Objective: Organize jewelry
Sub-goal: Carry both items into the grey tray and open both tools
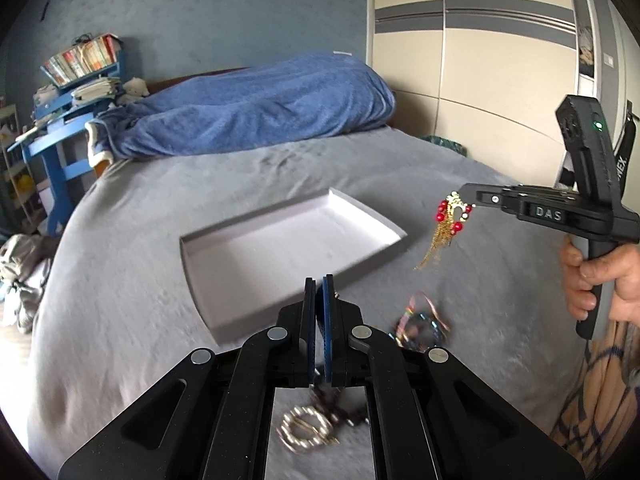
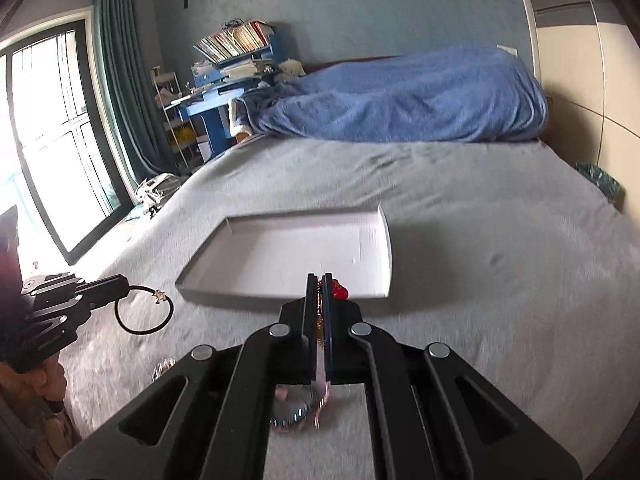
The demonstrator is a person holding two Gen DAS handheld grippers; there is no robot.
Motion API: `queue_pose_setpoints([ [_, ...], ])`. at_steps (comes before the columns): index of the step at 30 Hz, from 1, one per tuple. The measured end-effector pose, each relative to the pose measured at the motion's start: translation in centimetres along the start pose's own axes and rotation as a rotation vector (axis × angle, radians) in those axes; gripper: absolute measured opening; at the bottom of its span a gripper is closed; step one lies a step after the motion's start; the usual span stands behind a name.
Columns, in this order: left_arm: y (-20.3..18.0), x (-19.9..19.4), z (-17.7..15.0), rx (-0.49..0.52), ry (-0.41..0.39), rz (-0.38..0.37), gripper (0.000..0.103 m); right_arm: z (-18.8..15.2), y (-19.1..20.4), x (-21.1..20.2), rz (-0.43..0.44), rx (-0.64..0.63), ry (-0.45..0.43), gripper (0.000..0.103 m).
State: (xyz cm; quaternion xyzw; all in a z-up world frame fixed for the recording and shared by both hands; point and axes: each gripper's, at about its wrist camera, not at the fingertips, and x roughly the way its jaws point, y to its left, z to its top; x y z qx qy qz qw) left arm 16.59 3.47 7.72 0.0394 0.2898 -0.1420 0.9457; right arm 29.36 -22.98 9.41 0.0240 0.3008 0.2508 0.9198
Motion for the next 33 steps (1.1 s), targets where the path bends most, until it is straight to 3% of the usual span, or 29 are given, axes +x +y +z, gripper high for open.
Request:
queue_pose_setpoints([
  [6,3.2,2.4,2.2,-0.059,-0.001,0.018,0.004,2.6,0.3,2.4,0.006,-0.011,-0.006,0.002],
  [14,6.5,6.3,2.4,-0.142,0.031,0.027,0.004,4.4,0.3,7.7,0.016,-0.007,0.03,0.002],
  [24,7.6,12.2,1.0,-0.158,0.119,0.038,0.004,2.4,-0.7,14.5,0.017,0.021,0.152,0.002],
  [33,8.4,15.0,-1.4,-0.176,0.216,0.077,0.005,0.5,-3.0,16.4,-0.037,0.066,0.223,0.002],
])
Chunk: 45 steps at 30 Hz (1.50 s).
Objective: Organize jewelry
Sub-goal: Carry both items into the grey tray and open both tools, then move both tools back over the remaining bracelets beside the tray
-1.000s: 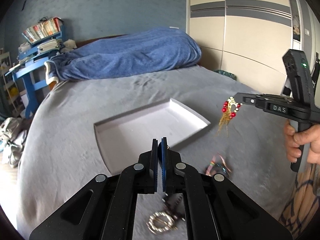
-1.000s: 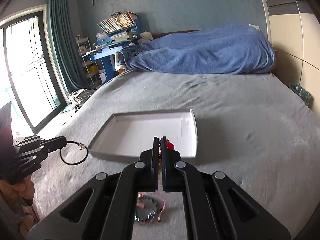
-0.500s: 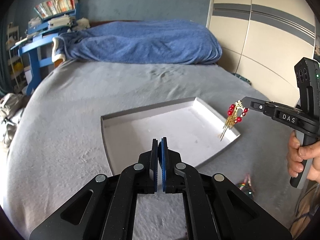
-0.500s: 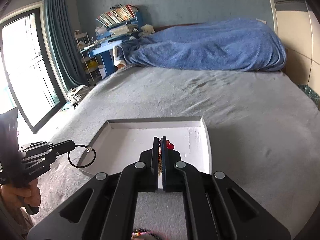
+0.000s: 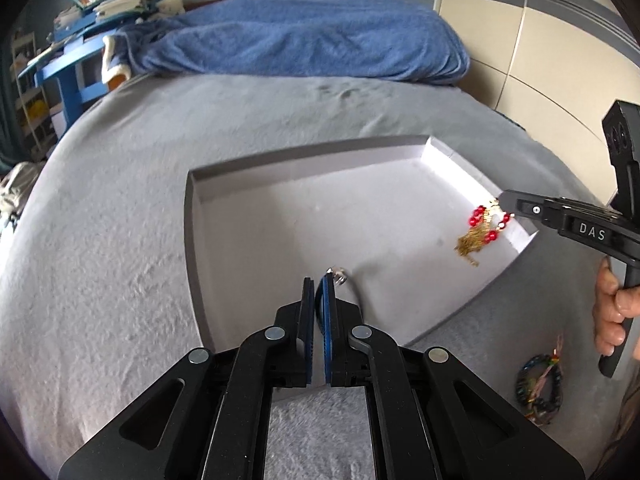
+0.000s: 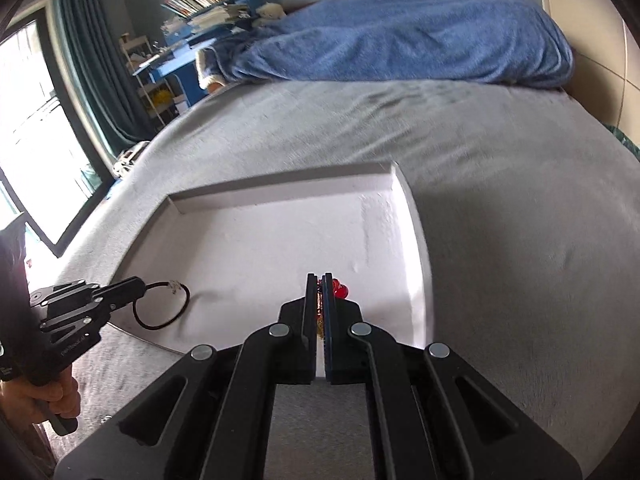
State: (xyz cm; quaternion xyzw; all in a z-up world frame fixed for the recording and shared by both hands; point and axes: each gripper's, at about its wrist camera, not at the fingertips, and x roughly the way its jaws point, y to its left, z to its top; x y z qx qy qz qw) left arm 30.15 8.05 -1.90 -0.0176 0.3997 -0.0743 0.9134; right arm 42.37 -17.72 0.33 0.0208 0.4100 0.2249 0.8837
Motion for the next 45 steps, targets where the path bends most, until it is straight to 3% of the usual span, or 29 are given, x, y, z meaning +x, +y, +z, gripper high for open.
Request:
queue_pose_setpoints([
  [1,0.1,0.0,-0.1,-0.004,0.0,0.003,0.009,-0.1,-0.2,0.0,-0.007,0.004,0.001,0.002],
  [3,0.3,-0.4,-0.3,-0.017,-0.012,0.014,0.031,-0.3,-0.6,-0.2,-0.018,0.013,0.0,0.004],
  [4,0.3,-0.7,-0.4,-0.023,-0.024,0.026,0.035,-0.3,-0.6,-0.3,-0.017,0.02,-0.002,0.006],
  [8,-0.1,-2.2,-0.5,-0.012,-0.07,0.045,0.053,-0.7,-0.8,-1.6,-0.023,0.037,-0.048,0.033],
  [11,-0.7,-3.4,-0.6,-0.004,-0.102,0.062,0.069,-1.0,-0.8,-2.6,-0.017,0.043,-0.061,0.036],
  [14,-1.3,-4.5,-0.7,0.01,-0.12,0.07,0.077,-1.3,-0.5,-3.9,-0.011,0.035,-0.081,0.046],
  [20,-2.2,-6.5,-1.7,0.016,-0.129,0.081,0.087,-2.2,0.2,-6.1,0.004,0.02,-0.101,0.058],
  [36,-4.4,-10.4,-6.5,0.026,-0.101,0.095,0.093,-7.2,2.2,-11.8,0.06,0.037,-0.15,0.08],
  [45,-4.6,-11.2,-8.9,0.062,-0.041,0.126,0.093,-8.7,2.0,-12.2,0.042,0.051,-0.124,0.082],
])
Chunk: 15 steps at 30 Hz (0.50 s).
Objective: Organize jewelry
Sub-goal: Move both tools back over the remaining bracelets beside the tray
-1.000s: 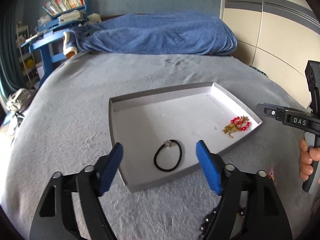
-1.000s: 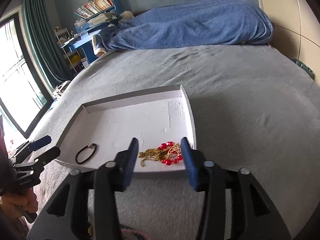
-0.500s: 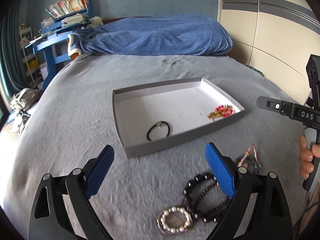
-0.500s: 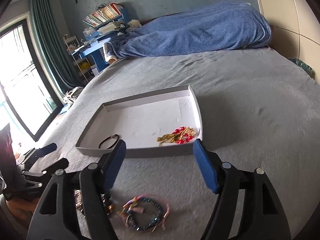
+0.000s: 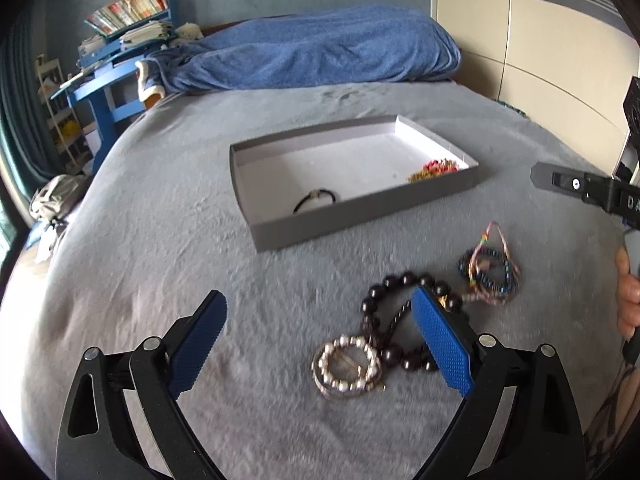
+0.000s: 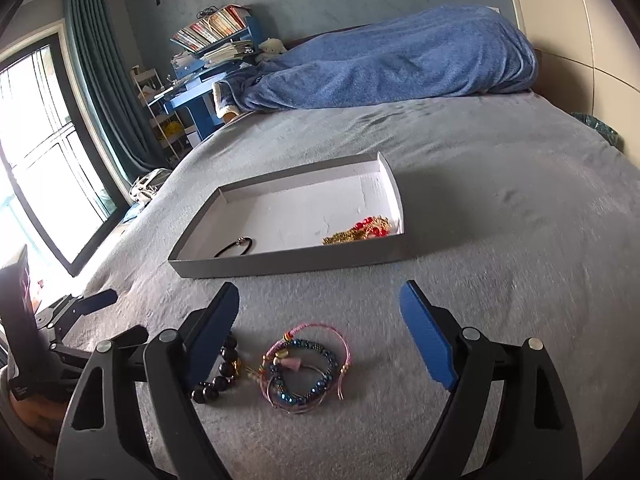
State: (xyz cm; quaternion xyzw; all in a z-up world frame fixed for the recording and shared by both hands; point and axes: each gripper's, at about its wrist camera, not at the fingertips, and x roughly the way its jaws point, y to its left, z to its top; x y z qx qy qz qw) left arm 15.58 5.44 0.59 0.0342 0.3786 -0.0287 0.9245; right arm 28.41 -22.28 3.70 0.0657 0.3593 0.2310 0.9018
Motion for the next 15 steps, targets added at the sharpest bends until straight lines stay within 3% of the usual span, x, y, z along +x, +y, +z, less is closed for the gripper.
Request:
queue_pose_setpoints([
  [15,-0.7,1.1,-2.0,0.058,0.133,-0.088,0.091,-2.6,0.5,2.1,-0.039,-0.059,0.115,0.082],
])
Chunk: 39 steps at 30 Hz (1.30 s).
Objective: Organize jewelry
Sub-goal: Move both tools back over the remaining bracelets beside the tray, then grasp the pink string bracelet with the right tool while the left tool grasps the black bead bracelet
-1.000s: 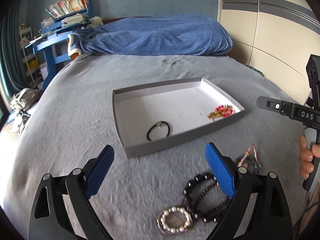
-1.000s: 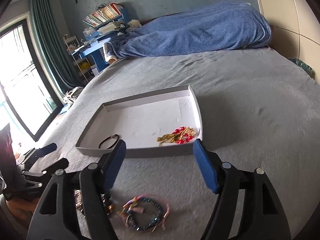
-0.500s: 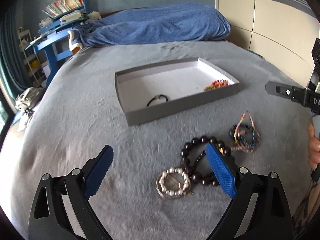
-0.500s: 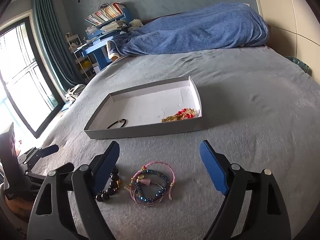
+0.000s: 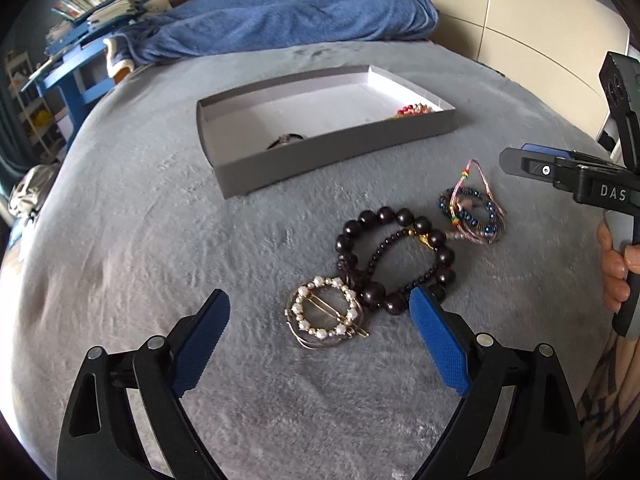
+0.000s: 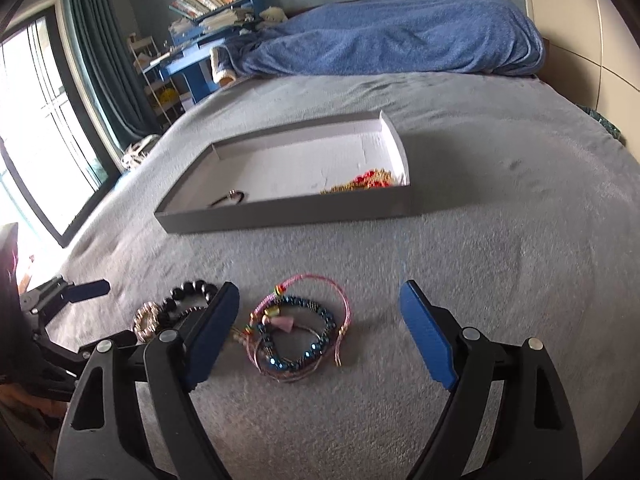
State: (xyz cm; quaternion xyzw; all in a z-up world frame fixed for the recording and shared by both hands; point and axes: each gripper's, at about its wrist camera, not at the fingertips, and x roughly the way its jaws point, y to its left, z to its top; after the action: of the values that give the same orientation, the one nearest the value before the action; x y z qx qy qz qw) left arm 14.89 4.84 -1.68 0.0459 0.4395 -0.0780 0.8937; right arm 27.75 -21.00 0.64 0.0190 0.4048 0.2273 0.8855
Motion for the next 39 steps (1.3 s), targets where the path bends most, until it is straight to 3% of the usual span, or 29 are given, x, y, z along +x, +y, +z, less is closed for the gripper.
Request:
queue_pose_setpoints([
  [7,0.7,1.1,1.4,-0.051,-0.029,-0.059,0.076,-0.5,0.2,0.8,-0.011,-0.02,0.029,0.075],
  [9,0.7,1.7,1.8,-0.058,-0.029,-0.068,0.064,-0.6,0.3,0.9,-0.019,-0.031,0.034,0.069],
  [11,0.6,2.6,2.3,-0.058,-0.016,-0.086,0.058,-0.6,0.2,1.0,-0.025,-0.033,0.039,0.067],
  [17,-0.3,4.3,2.9,-0.034,0.013,-0.097,0.058,-0.5,-0.3,2.0,-0.038,-0.027,0.05,0.064],
  [22,0.0,6.0,3.4,-0.053,0.041,-0.115,0.047,-0.3,-0.9,3.6,-0.063,-0.009,0.079,0.057],
  [25,-0.1,6.6,3.7,-0.055,0.044,-0.118,0.042,-0.1,-1.3,4.7,-0.067,0.001,0.096,0.047],
  [29,-0.6,6.7,3.9,-0.039,0.035,-0.116,0.022,-0.2,-1.7,5.4,-0.025,0.032,0.105,0.01],
  [30,-0.8,6.6,3.9,-0.034,0.031,-0.11,0.016,-0.2,-1.6,5.3,-0.016,0.034,0.103,0.006],
  [39,-1.3,3.3,4.3,-0.025,-0.089,-0.126,0.015,1.0,-0.5,1.3,0.068,0.021,-0.034,0.003],
])
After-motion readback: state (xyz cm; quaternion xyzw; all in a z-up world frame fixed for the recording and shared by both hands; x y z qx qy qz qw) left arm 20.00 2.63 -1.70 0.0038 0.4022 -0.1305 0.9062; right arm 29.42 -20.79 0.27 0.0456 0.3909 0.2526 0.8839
